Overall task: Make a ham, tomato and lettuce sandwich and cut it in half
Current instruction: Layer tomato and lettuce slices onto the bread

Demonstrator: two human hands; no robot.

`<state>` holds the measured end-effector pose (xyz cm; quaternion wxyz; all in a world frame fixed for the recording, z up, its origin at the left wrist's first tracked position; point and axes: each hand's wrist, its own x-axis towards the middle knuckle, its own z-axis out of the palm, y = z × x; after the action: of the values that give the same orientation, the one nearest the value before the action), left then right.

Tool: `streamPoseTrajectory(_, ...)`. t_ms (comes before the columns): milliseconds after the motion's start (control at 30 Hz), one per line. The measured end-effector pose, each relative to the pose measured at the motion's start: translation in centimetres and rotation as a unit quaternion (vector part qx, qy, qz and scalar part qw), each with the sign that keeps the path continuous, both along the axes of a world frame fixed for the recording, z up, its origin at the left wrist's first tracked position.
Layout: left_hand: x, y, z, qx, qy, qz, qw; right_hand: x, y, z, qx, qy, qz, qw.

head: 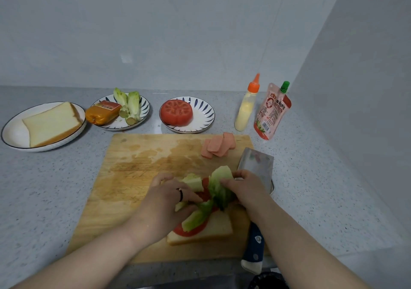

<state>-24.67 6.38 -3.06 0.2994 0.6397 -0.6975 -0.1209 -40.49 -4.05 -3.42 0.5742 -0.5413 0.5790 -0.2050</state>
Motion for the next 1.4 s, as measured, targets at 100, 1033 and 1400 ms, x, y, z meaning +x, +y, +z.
streamPoseTrajectory(100, 0.4, 0.3, -0.5, 0.008, -0.091, -0.037, 0.995, 0.5, 0.6, -0.5, -0.063, 0.064, 0.041, 0.995)
streamPoseTrajectory(1033, 2.1, -1.2, -2.7, 0.045, 0.03, 0.027, 0.998, -0.1, 1.2, -1.7, -0.318, 0.17, 0.083, 0.929)
streamPoseTrajectory(1400, 2.1, -1.0, -4.0, 0.107, -0.035, -0.007, 0.994, -0.2, 3.1, -2.4, -0.36, 0.283, 0.148, 0.876)
